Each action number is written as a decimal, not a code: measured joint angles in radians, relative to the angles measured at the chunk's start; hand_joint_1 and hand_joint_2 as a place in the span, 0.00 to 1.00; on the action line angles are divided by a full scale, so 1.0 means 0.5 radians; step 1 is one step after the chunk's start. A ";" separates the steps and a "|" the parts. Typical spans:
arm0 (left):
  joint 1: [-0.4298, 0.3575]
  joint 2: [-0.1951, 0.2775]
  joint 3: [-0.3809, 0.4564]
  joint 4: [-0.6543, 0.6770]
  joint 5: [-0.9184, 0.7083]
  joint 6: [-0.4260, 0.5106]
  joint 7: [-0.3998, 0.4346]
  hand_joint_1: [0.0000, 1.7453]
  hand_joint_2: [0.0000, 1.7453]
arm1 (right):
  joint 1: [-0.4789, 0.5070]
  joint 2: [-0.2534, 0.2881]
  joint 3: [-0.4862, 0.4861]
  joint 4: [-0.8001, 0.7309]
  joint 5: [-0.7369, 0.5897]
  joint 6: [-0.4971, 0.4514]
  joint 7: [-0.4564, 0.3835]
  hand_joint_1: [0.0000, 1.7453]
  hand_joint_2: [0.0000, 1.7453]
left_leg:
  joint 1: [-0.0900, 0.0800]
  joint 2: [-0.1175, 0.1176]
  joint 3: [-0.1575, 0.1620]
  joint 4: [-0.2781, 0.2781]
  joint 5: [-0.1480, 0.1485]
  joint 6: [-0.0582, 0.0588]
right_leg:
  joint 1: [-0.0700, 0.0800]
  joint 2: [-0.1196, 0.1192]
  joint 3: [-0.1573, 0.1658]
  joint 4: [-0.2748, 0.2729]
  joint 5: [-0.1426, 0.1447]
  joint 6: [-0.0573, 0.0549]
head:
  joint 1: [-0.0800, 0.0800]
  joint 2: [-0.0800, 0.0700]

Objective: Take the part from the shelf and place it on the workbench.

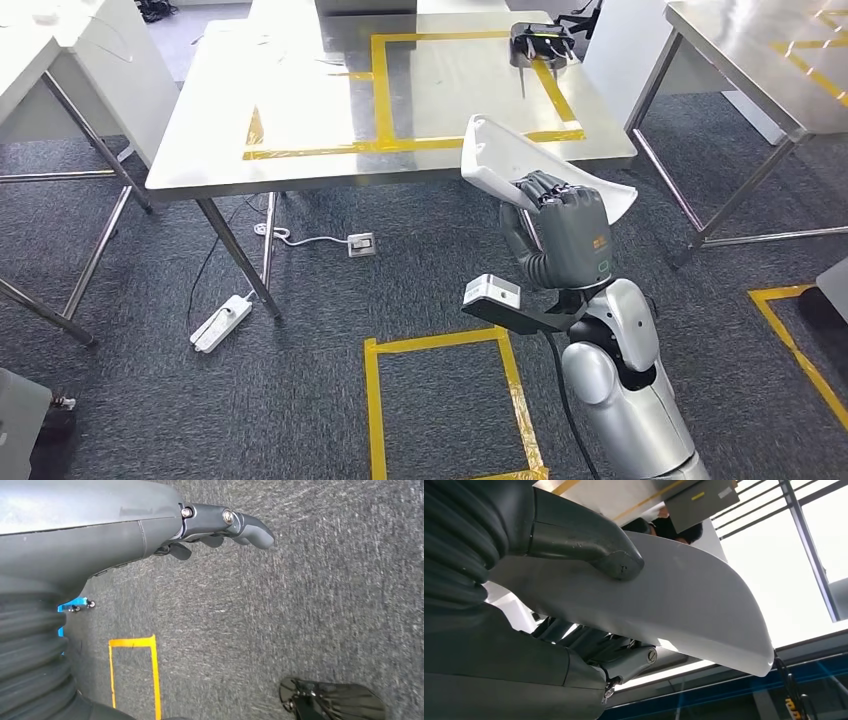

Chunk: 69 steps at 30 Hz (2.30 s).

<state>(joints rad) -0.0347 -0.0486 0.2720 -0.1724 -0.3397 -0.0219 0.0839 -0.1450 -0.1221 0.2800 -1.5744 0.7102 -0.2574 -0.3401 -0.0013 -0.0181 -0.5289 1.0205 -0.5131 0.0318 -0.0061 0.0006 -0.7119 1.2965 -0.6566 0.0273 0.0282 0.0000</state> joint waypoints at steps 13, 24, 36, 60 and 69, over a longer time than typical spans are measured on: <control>-0.010 0.003 0.002 -0.001 0.004 0.000 -0.023 0.00 1.00 | -0.044 -0.001 0.036 0.007 0.001 0.003 0.045 1.00 1.00 | -0.001 0.014 -0.113 0.511 -0.259 -0.123 | 0.003 0.006 0.268 -0.554 0.369 -0.128 | -0.008 0.000; 0.006 0.008 0.003 0.008 0.002 -0.001 -0.024 0.00 1.00 | -0.050 -0.001 0.053 0.018 0.003 0.003 0.044 1.00 1.00 | -0.002 0.032 -0.252 0.062 0.175 -0.033 | 0.009 0.024 0.509 -0.393 0.169 -0.044 | -0.010 0.000; -0.002 0.016 0.003 0.008 -0.042 -0.010 -0.013 0.00 1.00 | -0.083 -0.003 0.052 0.118 0.001 0.067 0.113 1.00 1.00 | 0.016 -0.002 0.196 -0.006 -0.179 -0.062 | -0.023 -0.021 -0.006 -0.479 0.491 -0.001 | 0.010 0.000; -0.149 0.031 -0.005 -0.004 -0.150 -0.140 0.041 0.00 1.00 | -1.505 0.023 0.019 2.278 0.239 0.383 0.614 0.50 0.50 | 0.007 0.009 -0.236 0.033 0.193 0.010 | -0.010 0.018 0.077 0.029 0.004 0.005 | 0.001 0.000; -0.124 0.027 -0.002 0.000 -0.109 -0.115 0.057 0.00 0.00 | -1.575 0.051 0.019 2.465 0.294 0.432 0.631 0.00 0.00 | -0.009 -0.010 -0.192 0.041 0.138 -0.013 | 0.002 0.017 0.206 -0.527 0.396 -0.035 | -0.002 0.000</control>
<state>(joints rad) -0.0969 -0.0349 0.2709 -0.1725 -0.3942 -0.0793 0.1125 -0.9326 -0.0966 0.2895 -0.3422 0.8575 -0.0416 -0.0245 -0.0058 -0.0231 -0.6252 1.0409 -0.4442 0.0252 -0.0051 0.0093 -0.6089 1.0333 -0.4588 0.0100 0.0273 0.0000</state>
